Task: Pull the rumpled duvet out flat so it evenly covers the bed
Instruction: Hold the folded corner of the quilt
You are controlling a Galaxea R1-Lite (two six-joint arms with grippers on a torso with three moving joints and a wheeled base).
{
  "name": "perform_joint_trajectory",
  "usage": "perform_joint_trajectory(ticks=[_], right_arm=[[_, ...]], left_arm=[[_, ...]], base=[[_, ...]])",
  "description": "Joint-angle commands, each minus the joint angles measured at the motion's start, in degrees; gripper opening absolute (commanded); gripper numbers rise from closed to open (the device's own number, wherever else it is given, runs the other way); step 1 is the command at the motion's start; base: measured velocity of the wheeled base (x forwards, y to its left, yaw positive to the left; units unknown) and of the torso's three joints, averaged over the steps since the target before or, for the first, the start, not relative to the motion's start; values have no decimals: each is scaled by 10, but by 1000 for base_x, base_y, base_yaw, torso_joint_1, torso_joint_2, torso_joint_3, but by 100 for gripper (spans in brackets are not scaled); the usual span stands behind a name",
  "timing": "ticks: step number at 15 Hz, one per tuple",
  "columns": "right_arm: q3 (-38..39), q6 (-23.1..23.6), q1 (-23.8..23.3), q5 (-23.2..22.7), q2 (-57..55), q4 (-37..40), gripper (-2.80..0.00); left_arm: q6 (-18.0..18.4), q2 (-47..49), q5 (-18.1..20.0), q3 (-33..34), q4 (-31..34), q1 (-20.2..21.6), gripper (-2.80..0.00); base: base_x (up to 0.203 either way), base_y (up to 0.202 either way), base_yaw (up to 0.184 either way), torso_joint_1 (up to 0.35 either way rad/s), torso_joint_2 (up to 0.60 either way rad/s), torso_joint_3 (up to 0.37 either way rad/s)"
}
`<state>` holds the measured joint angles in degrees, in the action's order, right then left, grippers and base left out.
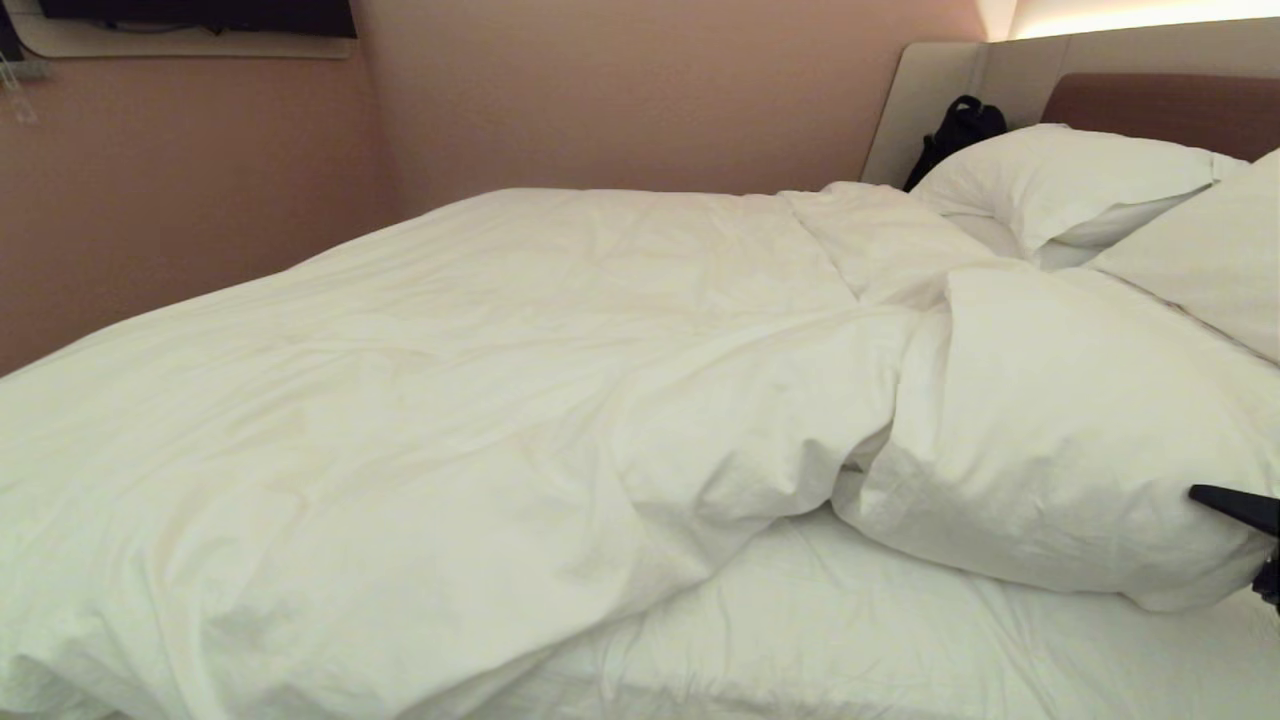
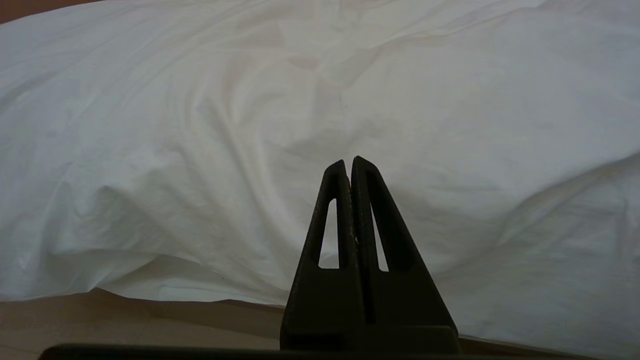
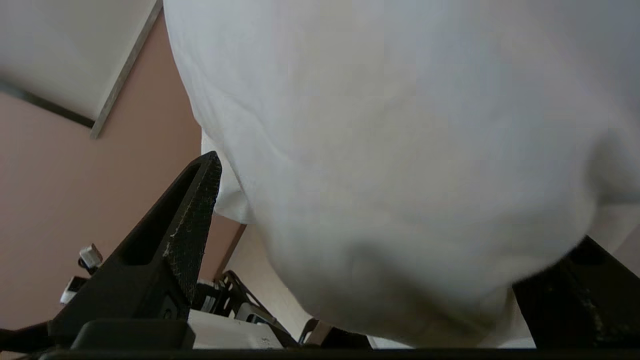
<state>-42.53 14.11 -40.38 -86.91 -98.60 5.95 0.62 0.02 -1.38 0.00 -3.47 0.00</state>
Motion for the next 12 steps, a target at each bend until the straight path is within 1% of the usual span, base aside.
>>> perform_joint_trajectory(ticks=[1, 3, 4, 7, 10, 11, 12], right_arm=[[-1, 5, 10, -4, 1, 0, 0], [-7, 6, 38, -1, 1, 0, 0], [-6, 7, 45, 3, 2, -1, 0], [-5, 17, 45, 5, -4, 0, 0], [-11, 16, 44, 7, -12, 1, 0], [-11, 16, 43, 10, -13, 1, -280], [-11, 17, 43, 10, -13, 0, -280]], left_arm=[[0, 0, 0, 0, 0, 0, -280], [0, 0, 0, 0, 0, 0, -280], [0, 0, 0, 0, 0, 0, -280], [0, 0, 0, 0, 0, 0, -280], [0, 0, 0, 0, 0, 0, -280], [0, 0, 0, 0, 0, 0, -280], [0, 0, 0, 0, 0, 0, -280]], base=[[0, 0, 0, 0, 0, 0], [0, 0, 0, 0, 0, 0], [0, 0, 0, 0, 0, 0], [0, 0, 0, 0, 0, 0], [0, 0, 0, 0, 0, 0], [0, 0, 0, 0, 0, 0], [0, 0, 0, 0, 0, 0]])
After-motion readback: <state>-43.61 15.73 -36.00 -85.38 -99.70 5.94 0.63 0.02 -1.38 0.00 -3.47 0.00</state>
